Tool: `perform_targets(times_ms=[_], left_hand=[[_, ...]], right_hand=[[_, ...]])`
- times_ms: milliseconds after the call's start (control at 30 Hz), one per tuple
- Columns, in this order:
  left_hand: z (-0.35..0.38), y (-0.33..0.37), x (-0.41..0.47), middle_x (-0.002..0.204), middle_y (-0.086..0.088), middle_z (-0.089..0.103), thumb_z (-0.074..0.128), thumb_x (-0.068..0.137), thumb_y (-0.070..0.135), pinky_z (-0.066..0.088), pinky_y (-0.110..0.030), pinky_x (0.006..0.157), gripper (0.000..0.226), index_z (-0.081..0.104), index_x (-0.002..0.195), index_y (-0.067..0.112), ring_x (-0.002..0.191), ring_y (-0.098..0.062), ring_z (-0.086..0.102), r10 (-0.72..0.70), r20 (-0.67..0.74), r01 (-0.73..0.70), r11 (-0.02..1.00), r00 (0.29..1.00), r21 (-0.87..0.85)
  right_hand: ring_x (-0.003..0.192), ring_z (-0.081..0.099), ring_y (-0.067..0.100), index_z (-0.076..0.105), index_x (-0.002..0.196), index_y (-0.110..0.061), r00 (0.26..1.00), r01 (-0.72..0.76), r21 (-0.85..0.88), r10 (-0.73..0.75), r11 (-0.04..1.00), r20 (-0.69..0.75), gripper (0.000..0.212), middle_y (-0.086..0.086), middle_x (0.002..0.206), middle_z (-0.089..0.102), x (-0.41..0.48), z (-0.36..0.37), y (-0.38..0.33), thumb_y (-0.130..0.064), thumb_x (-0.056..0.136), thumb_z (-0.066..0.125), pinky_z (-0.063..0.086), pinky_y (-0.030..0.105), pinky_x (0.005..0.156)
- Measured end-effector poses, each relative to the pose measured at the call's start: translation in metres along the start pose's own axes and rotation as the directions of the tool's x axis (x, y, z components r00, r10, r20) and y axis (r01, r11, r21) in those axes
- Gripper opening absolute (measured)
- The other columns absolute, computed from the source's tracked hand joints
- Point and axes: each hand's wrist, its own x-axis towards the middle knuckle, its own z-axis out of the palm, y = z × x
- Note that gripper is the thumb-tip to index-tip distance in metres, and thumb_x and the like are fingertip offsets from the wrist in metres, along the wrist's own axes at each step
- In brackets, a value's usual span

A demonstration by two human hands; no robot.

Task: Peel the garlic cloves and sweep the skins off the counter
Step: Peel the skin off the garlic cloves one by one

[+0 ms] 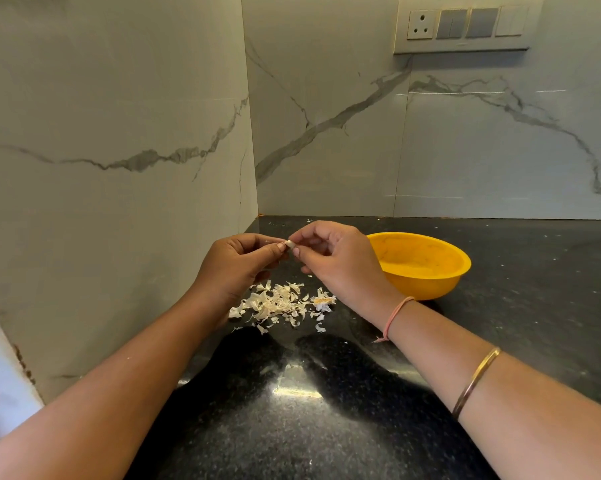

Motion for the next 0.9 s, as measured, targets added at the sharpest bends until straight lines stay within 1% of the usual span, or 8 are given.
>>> perform_targets(times_ms=[100,200,300,500,600,667,833,900], left_hand=[[0.0007,0.001,-0.0012,0.078,0.0,0.072,0.064,0.086,0.016,0.049,-0.016,0.062,0.008,0.071,0.083,0.018,0.07,-0.006,0.062,-0.008,0.006,0.008,1.0,1.0,-0.008],[0.0012,0.0022,-0.0023,0.072,0.003,0.072,0.063,0.086,0.015,0.048,-0.018,0.063,0.009,0.071,0.082,0.016,0.066,-0.003,0.063,-0.032,0.009,0.033,0.998,0.999,-0.051],[0.0018,0.0038,-0.0037,0.068,0.004,0.072,0.062,0.087,0.014,0.048,-0.019,0.064,0.01,0.07,0.081,0.016,0.063,-0.001,0.064,-0.051,0.013,0.052,0.996,0.999,-0.076],[0.0014,0.0046,-0.0061,0.07,0.003,0.072,0.062,0.086,0.015,0.046,-0.024,0.07,0.01,0.071,0.08,0.016,0.065,-0.002,0.065,-0.066,0.043,0.07,0.994,0.997,-0.083],[0.0015,0.0042,-0.0056,0.069,0.003,0.072,0.062,0.086,0.014,0.046,-0.023,0.068,0.01,0.071,0.08,0.014,0.064,-0.003,0.063,-0.072,0.046,0.076,0.994,0.996,-0.081],[0.0021,0.0045,-0.0053,0.067,0.001,0.07,0.062,0.085,0.011,0.044,-0.022,0.062,0.011,0.071,0.08,0.011,0.063,-0.007,0.06,-0.096,0.057,0.103,0.987,0.994,-0.124],[0.002,0.006,-0.0053,0.064,0.0,0.066,0.06,0.085,0.008,0.046,-0.016,0.058,0.011,0.068,0.079,0.007,0.061,-0.007,0.054,-0.189,0.093,0.206,0.949,0.978,-0.238],[0.0031,0.0062,-0.0059,0.061,0.0,0.064,0.058,0.086,0.007,0.045,-0.015,0.055,0.013,0.067,0.077,0.006,0.06,-0.007,0.051,-0.203,0.097,0.221,0.941,0.974,-0.255]], right_hand=[[0.071,0.064,0.008,0.071,0.092,-0.014,0.998,0.054,-0.095,-0.056,0.994,-0.01,0.011,-0.007,0.077,0.065,0.0004,-0.0013,-0.0001,-0.008,0.085,0.065,0.056,0.024,0.067],[0.075,0.067,0.016,0.073,0.094,-0.01,0.994,0.107,-0.145,-0.11,0.984,-0.012,0.013,0.0,0.08,0.069,0.0005,-0.0018,0.0001,-0.005,0.085,0.064,0.056,0.025,0.067],[0.073,0.065,0.013,0.074,0.094,-0.007,0.98,0.19,-0.195,-0.197,0.962,-0.016,0.014,0.005,0.084,0.072,0.0002,-0.0017,0.0003,-0.004,0.084,0.066,0.054,0.024,0.068],[0.065,0.059,0.011,0.074,0.086,-0.006,0.966,0.249,-0.236,-0.257,0.939,-0.003,0.007,0.004,0.077,0.07,0.0009,-0.0033,0.0004,-0.008,0.082,0.069,0.051,0.025,0.061],[0.063,0.057,0.011,0.073,0.082,-0.005,0.955,0.29,-0.267,-0.295,0.919,0.021,0.006,0.004,0.072,0.068,0.0011,-0.0042,-0.0002,-0.007,0.082,0.068,0.048,0.024,0.058],[0.063,0.055,0.01,0.073,0.081,-0.004,0.942,0.33,-0.289,-0.333,0.899,0.04,0.006,0.005,0.071,0.068,0.0019,-0.0053,-0.0001,-0.006,0.081,0.068,0.046,0.023,0.058],[0.065,0.06,0.014,0.073,0.08,-0.003,0.921,0.384,-0.306,-0.383,0.871,0.065,0.007,0.006,0.072,0.069,0.0029,-0.006,0.0017,-0.005,0.081,0.066,0.053,0.033,0.059],[0.066,0.06,0.017,0.072,0.078,-0.004,0.91,0.411,-0.319,-0.408,0.854,0.079,0.008,0.006,0.072,0.068,0.002,-0.0044,0.0021,-0.006,0.08,0.065,0.052,0.033,0.058]])
